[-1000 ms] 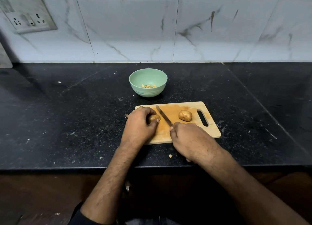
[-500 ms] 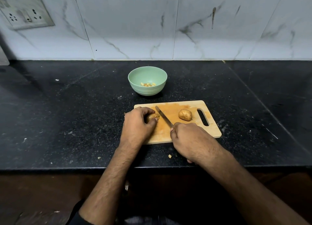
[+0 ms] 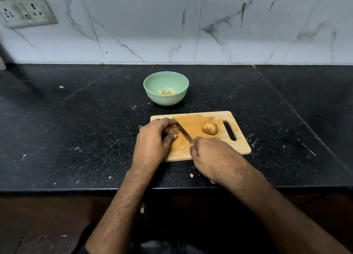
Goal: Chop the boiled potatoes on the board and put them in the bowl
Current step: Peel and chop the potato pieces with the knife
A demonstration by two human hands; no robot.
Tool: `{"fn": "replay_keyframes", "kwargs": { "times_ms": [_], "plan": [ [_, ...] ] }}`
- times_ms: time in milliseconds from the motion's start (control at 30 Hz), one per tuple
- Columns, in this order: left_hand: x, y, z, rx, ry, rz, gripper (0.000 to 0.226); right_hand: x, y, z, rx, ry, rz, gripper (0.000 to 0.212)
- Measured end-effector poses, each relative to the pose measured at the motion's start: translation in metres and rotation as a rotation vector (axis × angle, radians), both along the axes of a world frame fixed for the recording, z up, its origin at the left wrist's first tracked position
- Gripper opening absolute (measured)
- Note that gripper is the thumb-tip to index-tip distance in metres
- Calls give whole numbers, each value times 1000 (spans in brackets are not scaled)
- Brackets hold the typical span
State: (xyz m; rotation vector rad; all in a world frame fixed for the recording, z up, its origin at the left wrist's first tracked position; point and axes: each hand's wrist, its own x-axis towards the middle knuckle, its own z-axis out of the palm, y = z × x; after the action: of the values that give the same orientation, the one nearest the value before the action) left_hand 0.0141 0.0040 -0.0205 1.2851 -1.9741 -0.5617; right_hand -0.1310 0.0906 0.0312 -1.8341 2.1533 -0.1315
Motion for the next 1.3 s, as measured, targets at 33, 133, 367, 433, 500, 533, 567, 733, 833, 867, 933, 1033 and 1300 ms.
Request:
{"fn": "replay_keyframes", "kwargs": {
  "times_ms": [33, 133, 367, 433, 500, 533, 567, 733, 833, 867, 933, 1033, 1300],
  "plan": [
    [0, 0, 0, 8, -1, 1, 33, 0, 0, 0, 2, -1, -2, 28],
    [1, -2, 0, 35, -1, 16, 29, -1, 0, 1, 5, -1, -4, 28],
    [2, -7, -2, 34, 25, 8, 25, 3, 0, 2, 11, 1, 16, 28],
    [2, -8, -4, 27, 23, 3, 23, 3, -1, 1, 25, -12, 15, 28],
    [2, -9, -4, 38, 19, -3, 21, 4, -4, 2, 37, -13, 12, 29],
    [1, -10, -4, 51, 18, -8, 20, 4, -5, 2, 36, -6, 8, 29],
    [1, -11, -2, 66, 15, -14, 20, 4, -7, 3, 33, 4, 4, 29],
    [-1, -14, 3, 102, -17, -29, 17, 11, -22, 0, 58, 24, -6, 30],
    [-2, -12, 2, 78, 1, -22, 16, 10, -24, -3, 118, 12, -1, 31],
    [-3, -11, 1, 71, 7, -17, 15, 8, -20, -4, 143, 3, 7, 30],
    [-3, -11, -1, 68, 11, -3, 14, 5, -8, -3, 187, -16, 18, 30],
    [-3, -13, -3, 78, 10, 1, 13, 0, 10, 0, 227, -25, 24, 30],
    [0, -7, -5, 60, 53, 11, 17, -7, 36, 11, 228, -17, 12, 28]
  ]
}}
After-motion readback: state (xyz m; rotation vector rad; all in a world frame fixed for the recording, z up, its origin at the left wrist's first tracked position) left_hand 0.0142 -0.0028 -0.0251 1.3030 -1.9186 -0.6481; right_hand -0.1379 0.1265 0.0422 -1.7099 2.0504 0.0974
